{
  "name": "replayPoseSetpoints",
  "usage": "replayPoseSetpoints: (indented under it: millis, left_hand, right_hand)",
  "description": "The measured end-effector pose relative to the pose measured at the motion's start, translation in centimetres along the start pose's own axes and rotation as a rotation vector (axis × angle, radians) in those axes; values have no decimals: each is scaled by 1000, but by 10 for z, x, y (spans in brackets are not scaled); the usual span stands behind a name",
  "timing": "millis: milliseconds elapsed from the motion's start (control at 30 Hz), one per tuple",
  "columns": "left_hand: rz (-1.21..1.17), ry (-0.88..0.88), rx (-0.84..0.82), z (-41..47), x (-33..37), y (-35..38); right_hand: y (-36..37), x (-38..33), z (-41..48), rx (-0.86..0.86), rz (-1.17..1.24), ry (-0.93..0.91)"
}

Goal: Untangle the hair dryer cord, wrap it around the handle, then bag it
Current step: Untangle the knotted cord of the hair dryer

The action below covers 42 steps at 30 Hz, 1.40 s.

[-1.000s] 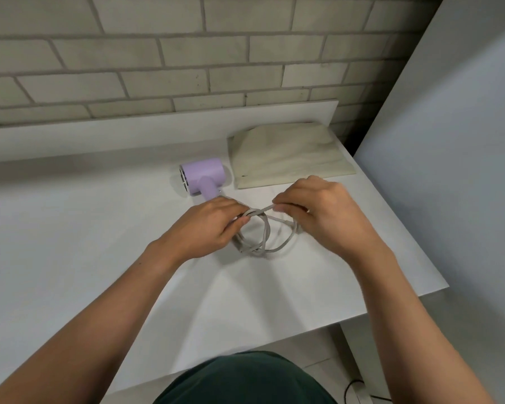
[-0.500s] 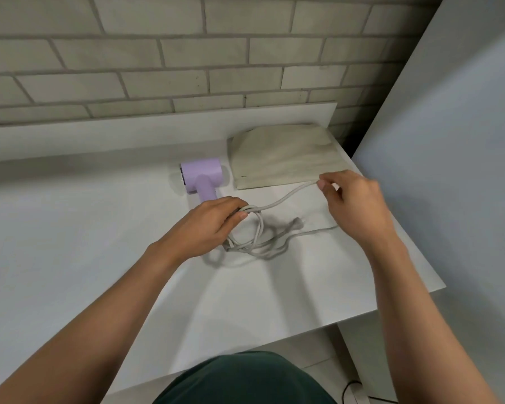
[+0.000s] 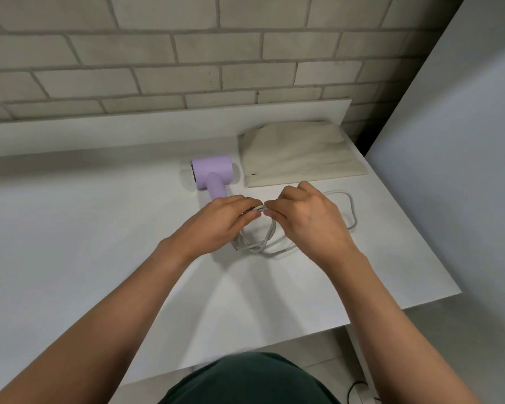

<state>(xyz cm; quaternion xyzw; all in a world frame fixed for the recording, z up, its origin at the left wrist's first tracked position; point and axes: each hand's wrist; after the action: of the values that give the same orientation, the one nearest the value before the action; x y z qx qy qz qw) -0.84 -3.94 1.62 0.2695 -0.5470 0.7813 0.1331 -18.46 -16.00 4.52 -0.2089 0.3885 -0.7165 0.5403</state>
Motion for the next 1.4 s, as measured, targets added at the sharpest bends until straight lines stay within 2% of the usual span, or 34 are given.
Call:
replayPoseSetpoints:
  millis: [133,233,467,567,667,700,767,800,867,1033,1100,1233,1300,1400]
  left_hand:
    - [-16,-71,-57,-6,-5,7]
    - [-118,-124,-65,-12,-4,13]
    - [-211,-154,18,-7,9,16]
    - [-260,-189,2,-9,7,16]
    - [-557,-416,-112,-10,3,19]
    - [-567,-433,-142,-11,-1,23]
    - [-346,-328,-190,-8,-12,31]
    - [-175,-232,-252,-5,-14,35]
    - [18,-89,-371,0,-14,45]
    - [26,-131,-566,6,-2,45]
    - [-18,-124,-532,5,-6,42]
    - [-218,-138,-295,1,-14,38]
    - [-302,-149,-198,-3,-14,35]
    - [-379,-169,-126,-7,-16,30]
  right_hand:
    - [-19,5,4,97,84,54]
    - [-26,16,9,201,155,119]
    - [-24,24,12,233,163,174]
    - [-24,25,13,232,169,168]
    - [-25,28,11,211,190,176]
    - [-25,30,11,203,202,178]
    - [-25,31,10,190,219,179]
    - [-24,30,10,187,219,179]
    - [-25,28,10,200,226,178]
    - [-34,37,7,271,232,286]
    - [-38,44,5,323,258,378]
    - [-40,63,-1,392,260,634]
    - [-34,82,-7,291,119,698]
    - [-19,103,-21,44,-101,746]
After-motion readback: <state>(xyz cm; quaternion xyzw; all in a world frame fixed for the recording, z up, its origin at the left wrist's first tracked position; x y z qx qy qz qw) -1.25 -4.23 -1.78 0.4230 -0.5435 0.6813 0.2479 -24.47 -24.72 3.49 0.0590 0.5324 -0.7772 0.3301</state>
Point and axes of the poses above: each hand's wrist, its own z-axis towards the middle knuckle, its own y-axis out of the palm, x = y × z, and after that the axes turned 11 degrees about x, right-handed
